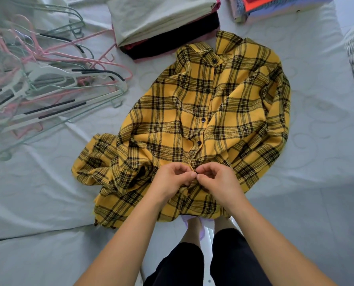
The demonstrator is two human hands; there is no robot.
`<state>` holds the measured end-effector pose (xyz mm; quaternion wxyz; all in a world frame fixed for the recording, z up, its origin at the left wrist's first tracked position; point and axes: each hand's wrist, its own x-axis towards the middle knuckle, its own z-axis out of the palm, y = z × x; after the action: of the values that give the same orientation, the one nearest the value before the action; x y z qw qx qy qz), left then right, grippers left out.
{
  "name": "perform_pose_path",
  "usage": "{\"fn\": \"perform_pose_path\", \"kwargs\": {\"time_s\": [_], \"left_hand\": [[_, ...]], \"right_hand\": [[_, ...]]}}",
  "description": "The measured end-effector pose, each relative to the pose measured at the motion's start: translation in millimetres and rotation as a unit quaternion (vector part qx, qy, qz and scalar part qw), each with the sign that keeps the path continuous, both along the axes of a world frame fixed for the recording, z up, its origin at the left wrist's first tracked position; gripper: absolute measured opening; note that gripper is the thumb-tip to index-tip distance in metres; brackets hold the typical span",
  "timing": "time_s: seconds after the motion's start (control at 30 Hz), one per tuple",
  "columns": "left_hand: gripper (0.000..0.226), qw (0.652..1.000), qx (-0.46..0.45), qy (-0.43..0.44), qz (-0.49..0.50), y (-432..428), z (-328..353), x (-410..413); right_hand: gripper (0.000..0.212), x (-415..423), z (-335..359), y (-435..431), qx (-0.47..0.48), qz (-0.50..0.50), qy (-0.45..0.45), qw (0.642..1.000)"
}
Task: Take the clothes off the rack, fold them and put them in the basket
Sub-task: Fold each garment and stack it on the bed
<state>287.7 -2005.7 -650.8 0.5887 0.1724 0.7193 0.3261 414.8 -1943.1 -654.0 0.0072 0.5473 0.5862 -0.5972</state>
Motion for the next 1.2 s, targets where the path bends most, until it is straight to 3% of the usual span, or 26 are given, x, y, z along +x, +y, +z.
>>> {"fn": "perform_pose_path", "kwargs": {"time_s": [0.13,0.33,0.47,0.67,0.93,1.07,1.2], "left_hand": [[0.007,0.999,-0.011,0.047,-0.008,5.8,-0.8,4.5],[0.010,0.999,-0.011,-0.043,0.025,1.2,0.9,0.7],[0.008,0.999,-0.037,-0.037,-0.002,6.2,0.4,-4.7],[0.010,0.998,-0.025,-0.040,-0.052,12.5,0.0,-8.3],[0.015,0.997,-0.010,0.007,-0.076,15.0,-0.6,-1.0],[0.015,0.999,-0.004,0.022,-0.048,16.5,-1.9,-0.3],[0.013,0.999,0.000,0.001,-0.047,18.4,-1.8,-0.2]], "right_hand": [[0.007,-0.8,-0.6,-4.7,0.045,-0.012,-0.009,0.999],[0.009,-0.5,0.1,-7.4,0.058,-0.026,-0.016,0.998],[0.018,-3.2,4.0,-12.3,0.064,0.007,-0.024,0.998],[0.011,-2.4,3.1,-11.4,0.133,0.045,-0.057,0.988],[0.005,-3.9,1.6,-6.7,0.154,0.032,-0.060,0.986],[0.008,-5.2,3.2,-2.9,0.106,0.006,-0.035,0.994],[0.006,-6.4,1.8,-4.3,0.112,0.004,-0.050,0.992]]}}
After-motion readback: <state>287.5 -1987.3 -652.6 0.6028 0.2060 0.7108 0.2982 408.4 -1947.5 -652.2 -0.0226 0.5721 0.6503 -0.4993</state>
